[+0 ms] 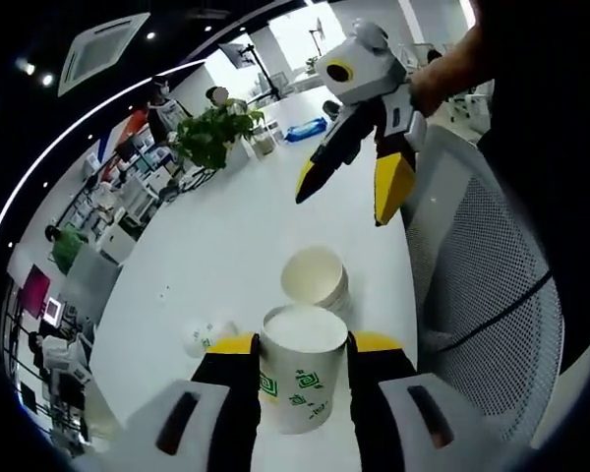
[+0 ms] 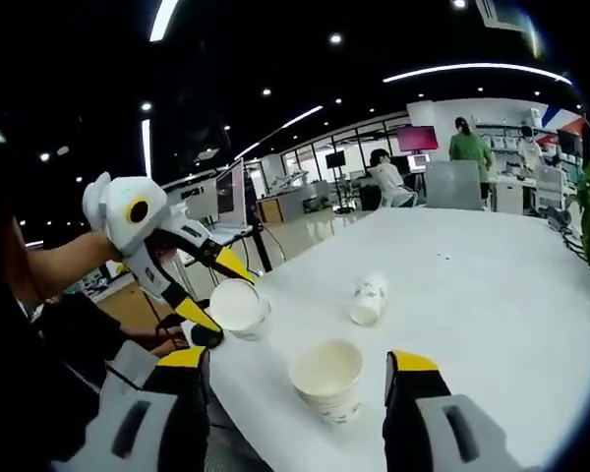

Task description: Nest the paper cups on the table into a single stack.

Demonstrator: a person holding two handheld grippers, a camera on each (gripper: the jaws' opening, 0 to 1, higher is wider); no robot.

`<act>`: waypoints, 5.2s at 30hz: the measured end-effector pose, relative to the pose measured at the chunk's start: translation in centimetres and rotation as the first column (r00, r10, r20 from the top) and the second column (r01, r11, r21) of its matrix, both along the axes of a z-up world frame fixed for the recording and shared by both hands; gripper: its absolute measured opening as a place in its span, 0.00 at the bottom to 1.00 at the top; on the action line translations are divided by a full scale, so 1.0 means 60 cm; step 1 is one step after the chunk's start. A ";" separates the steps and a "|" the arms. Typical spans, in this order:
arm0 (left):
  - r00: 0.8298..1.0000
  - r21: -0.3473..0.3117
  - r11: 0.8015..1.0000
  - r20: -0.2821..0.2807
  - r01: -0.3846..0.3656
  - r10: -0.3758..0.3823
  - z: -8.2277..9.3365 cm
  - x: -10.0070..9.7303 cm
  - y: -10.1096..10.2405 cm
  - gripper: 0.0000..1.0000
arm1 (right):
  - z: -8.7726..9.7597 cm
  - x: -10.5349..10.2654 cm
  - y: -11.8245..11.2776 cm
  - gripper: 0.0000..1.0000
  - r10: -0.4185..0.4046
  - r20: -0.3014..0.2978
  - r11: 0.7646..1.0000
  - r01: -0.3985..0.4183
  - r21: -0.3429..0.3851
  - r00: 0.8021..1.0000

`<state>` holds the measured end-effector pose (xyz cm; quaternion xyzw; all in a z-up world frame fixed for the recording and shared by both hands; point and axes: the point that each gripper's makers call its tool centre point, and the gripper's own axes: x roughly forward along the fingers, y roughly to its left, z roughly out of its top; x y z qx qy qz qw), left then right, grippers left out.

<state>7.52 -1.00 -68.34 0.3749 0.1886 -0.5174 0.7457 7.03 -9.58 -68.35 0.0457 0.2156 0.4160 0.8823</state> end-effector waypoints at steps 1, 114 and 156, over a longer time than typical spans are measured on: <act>1.000 -0.001 1.000 0.002 0.003 -0.003 0.001 0.000 -0.003 0.32 | 0.002 0.001 0.003 0.70 0.000 -0.001 1.000 0.000 0.005 1.000; 0.866 -0.507 0.800 -0.499 -0.321 0.031 0.047 -0.007 -0.001 0.18 | 0.044 -0.024 0.052 0.34 0.096 -0.233 0.959 -0.028 0.283 0.968; 0.798 -0.623 0.724 -0.578 -0.296 -0.171 0.108 -0.036 -0.028 0.00 | 0.015 -0.046 0.033 0.30 0.171 -0.096 0.974 -0.153 0.168 0.981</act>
